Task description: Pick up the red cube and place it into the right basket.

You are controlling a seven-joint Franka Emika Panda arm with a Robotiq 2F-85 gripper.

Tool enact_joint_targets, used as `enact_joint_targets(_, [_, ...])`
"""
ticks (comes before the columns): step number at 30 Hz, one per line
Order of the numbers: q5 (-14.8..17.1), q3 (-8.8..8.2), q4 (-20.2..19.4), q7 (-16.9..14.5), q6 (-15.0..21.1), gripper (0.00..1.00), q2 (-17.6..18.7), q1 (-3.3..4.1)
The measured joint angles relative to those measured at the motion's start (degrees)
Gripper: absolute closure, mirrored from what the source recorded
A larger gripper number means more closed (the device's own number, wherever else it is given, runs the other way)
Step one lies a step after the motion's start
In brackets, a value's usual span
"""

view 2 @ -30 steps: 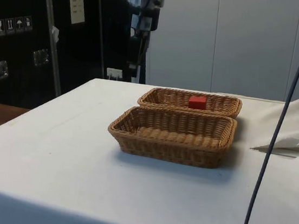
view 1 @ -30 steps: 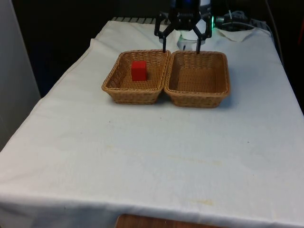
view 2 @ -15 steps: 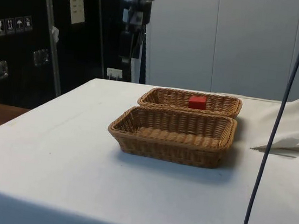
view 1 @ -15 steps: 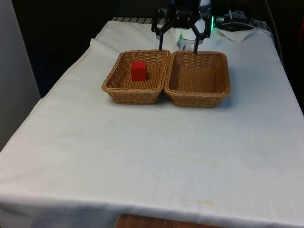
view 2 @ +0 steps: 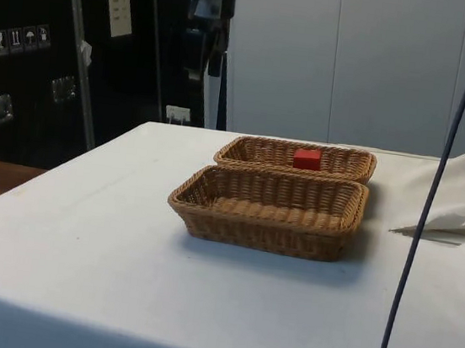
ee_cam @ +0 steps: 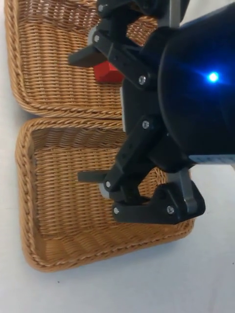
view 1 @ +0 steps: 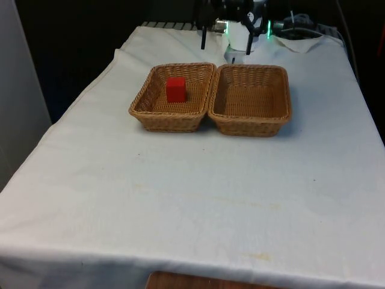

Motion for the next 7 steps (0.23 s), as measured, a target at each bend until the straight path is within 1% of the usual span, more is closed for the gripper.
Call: enact_joint_targets(7, [-0.34,0.00,-0.17,0.40,-0.69,0.00,-0.57,0.00])
